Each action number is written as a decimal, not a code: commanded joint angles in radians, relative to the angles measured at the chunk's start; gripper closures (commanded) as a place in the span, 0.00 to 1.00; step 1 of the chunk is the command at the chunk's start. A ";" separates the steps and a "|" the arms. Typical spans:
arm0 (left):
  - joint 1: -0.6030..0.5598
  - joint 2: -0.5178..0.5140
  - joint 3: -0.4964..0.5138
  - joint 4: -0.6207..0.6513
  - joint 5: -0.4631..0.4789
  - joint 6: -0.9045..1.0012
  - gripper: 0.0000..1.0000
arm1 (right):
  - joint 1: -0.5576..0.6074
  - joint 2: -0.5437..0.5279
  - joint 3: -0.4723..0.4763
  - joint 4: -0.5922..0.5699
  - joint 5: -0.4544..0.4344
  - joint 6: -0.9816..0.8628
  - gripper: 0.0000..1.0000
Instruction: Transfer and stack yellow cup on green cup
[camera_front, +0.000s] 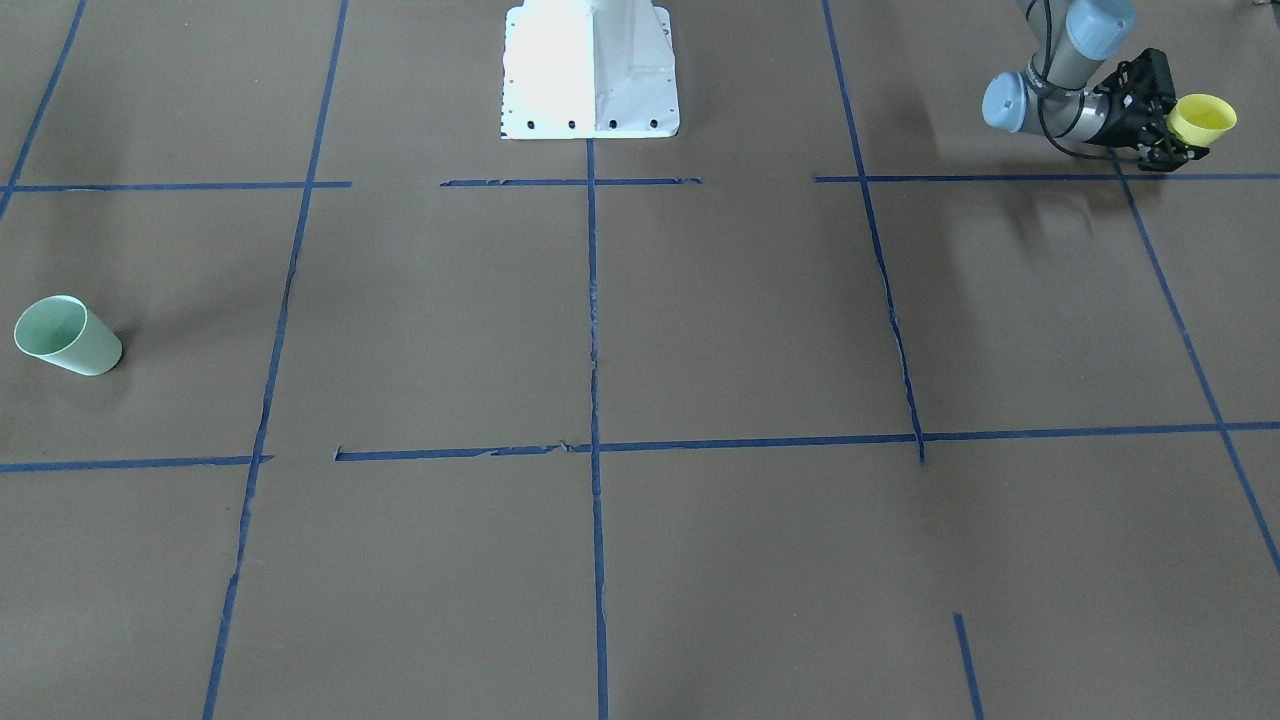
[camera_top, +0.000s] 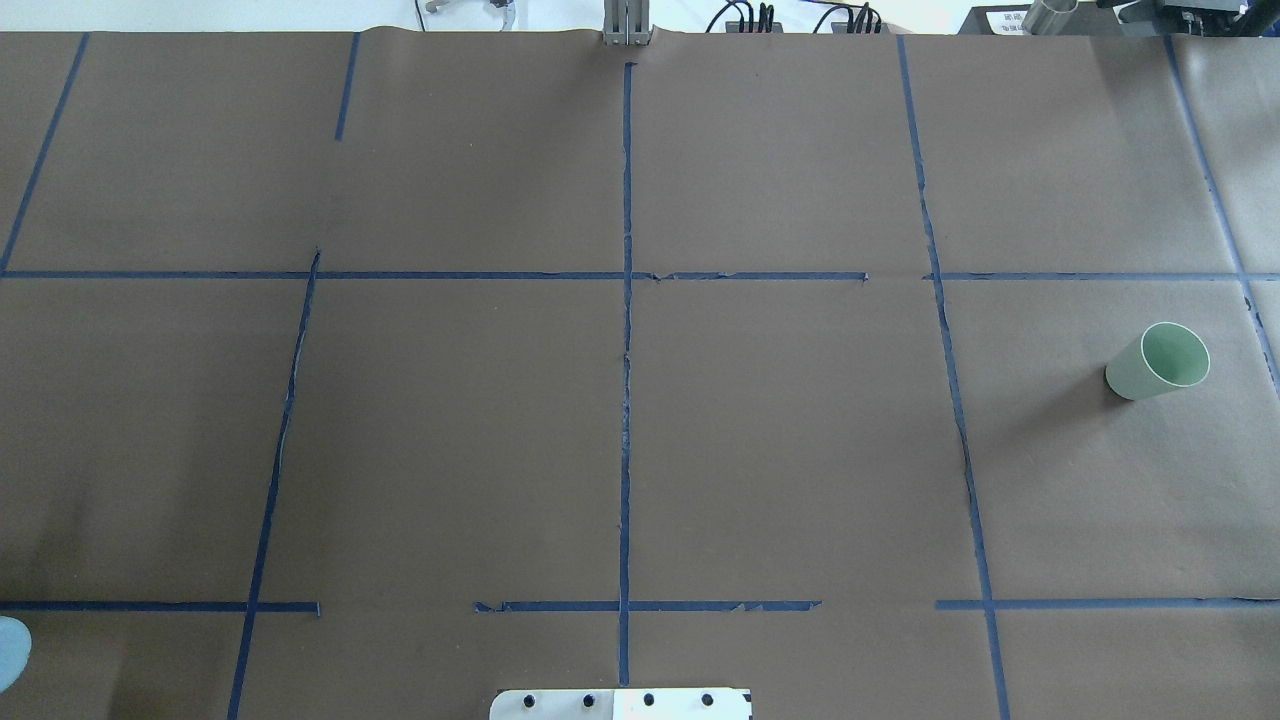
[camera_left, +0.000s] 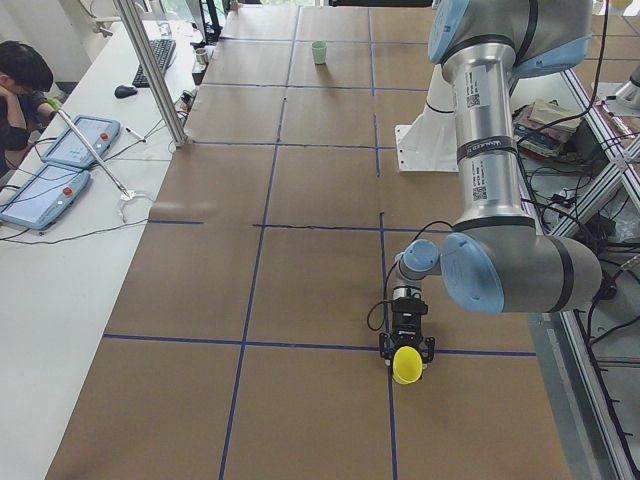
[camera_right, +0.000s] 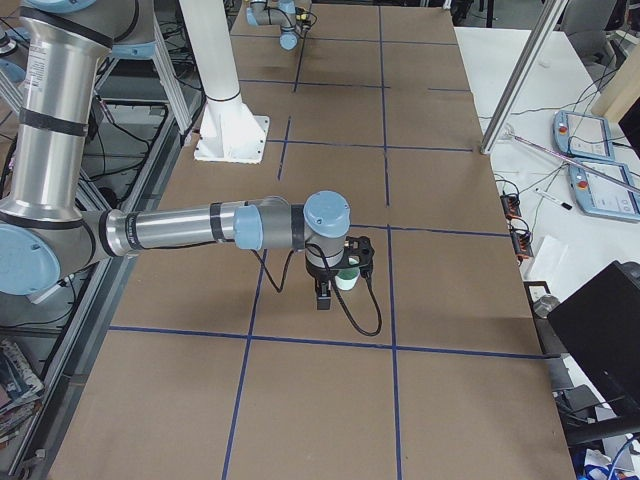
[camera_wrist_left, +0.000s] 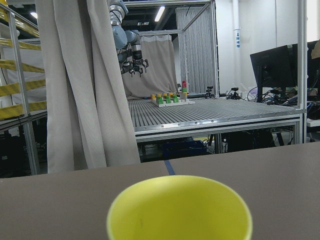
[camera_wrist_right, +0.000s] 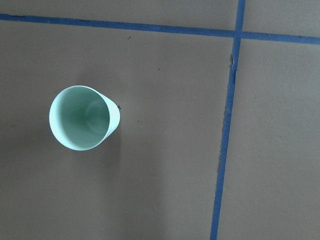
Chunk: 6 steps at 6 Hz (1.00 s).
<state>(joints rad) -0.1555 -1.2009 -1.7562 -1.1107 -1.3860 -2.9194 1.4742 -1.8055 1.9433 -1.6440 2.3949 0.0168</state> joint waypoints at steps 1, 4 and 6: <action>-0.301 -0.011 -0.002 -0.009 0.302 0.221 0.51 | 0.000 -0.003 -0.004 0.000 0.004 0.000 0.00; -0.617 -0.042 0.012 -0.360 0.506 0.687 0.52 | 0.000 -0.003 -0.009 -0.002 0.004 0.002 0.00; -0.848 -0.086 0.043 -0.818 0.509 1.263 0.55 | 0.000 -0.003 -0.009 -0.002 0.004 0.002 0.00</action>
<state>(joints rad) -0.8896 -1.2585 -1.7312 -1.7133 -0.8819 -1.9382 1.4742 -1.8086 1.9345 -1.6460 2.3999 0.0184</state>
